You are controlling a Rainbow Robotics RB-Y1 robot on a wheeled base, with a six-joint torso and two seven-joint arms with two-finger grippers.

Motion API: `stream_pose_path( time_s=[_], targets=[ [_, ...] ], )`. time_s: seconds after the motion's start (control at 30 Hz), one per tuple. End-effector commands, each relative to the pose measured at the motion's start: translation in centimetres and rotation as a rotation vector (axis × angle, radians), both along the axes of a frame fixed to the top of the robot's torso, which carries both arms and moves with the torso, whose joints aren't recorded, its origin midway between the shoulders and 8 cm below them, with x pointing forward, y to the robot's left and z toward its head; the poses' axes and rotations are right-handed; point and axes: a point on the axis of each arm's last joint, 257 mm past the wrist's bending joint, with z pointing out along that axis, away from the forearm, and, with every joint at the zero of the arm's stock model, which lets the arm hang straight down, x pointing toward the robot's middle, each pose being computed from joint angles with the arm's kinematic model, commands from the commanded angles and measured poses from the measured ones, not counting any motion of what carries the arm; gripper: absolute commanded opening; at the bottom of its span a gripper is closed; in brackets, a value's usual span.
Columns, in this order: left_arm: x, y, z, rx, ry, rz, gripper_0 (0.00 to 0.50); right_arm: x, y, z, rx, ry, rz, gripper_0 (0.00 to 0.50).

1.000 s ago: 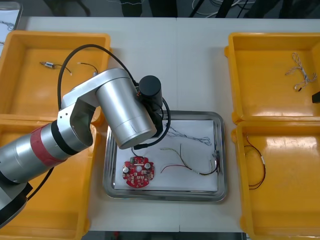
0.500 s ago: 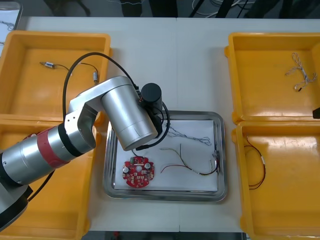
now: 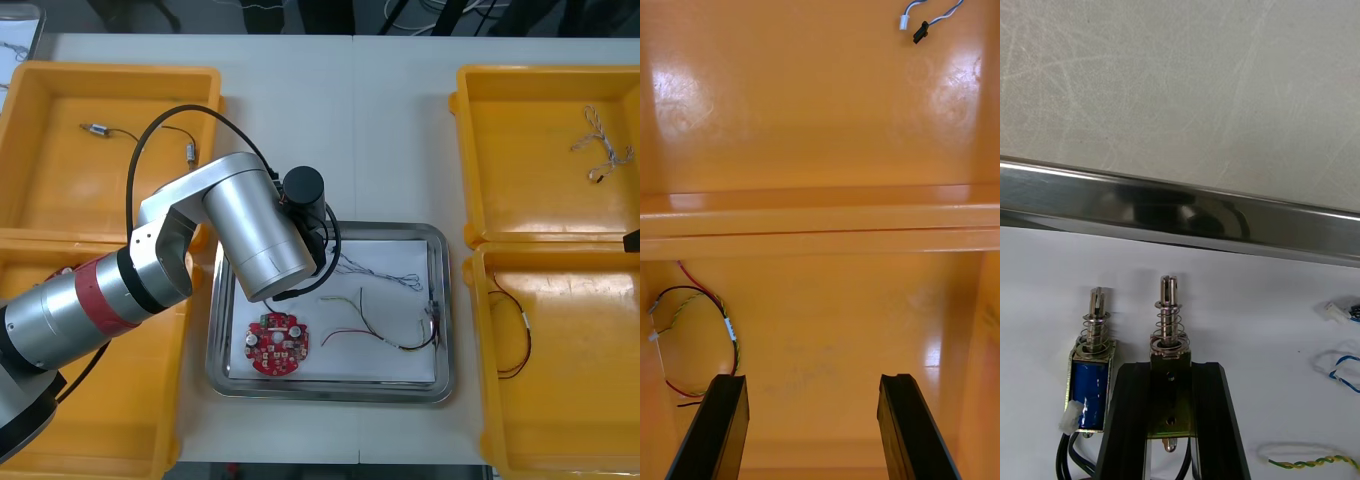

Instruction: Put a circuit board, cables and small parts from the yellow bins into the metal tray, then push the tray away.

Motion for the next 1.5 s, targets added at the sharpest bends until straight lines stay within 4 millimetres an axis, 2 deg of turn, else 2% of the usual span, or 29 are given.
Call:
stream_pose_path(
  time_s=[0.03,0.1,0.2,0.5,0.63,0.87,1.03,1.17,1.5],
  targets=[
    [-1.3,-2.4,0.0,-0.072,0.003,0.024,0.336,-0.4,-1.5,1.8,-0.011,-0.034,-0.064,0.5],
    [-1.3,-2.3,0.0,-0.074,0.002,0.03,0.422,-0.4,-1.4,1.8,-0.009,-0.033,-0.065,0.5],
    [-1.2,-2.5,0.2,-0.081,-0.004,0.032,0.459,-0.4,-1.4,1.8,-0.007,-0.035,-0.069,0.5],
    [-1.4,-2.6,0.6,-0.09,-0.007,0.036,0.498,-0.4,-1.3,1.9,-0.001,-0.034,-0.068,0.5],
    [-1.5,-2.7,0.8,-0.092,-0.012,0.031,0.5,-0.4,-1.3,1.8,0.001,-0.034,-0.068,0.5],
    [-1.4,-1.2,3.4,-0.085,-0.032,0.043,0.5,-0.4,-1.3,1.8,0.001,-0.033,-0.066,0.5],
    [-1.5,0.5,5.5,-0.083,-0.027,0.06,0.5,-0.5,-1.1,1.8,0.003,-0.031,-0.061,0.5],
    [-1.7,2.6,7.8,-0.076,-0.015,0.062,0.5,-0.5,-1.1,1.8,0.006,-0.031,-0.06,0.5],
    [-2.2,9.2,13.1,-0.053,0.027,0.038,0.5,-0.7,0.2,1.8,0.028,-0.024,-0.017,0.5]
  ],
)
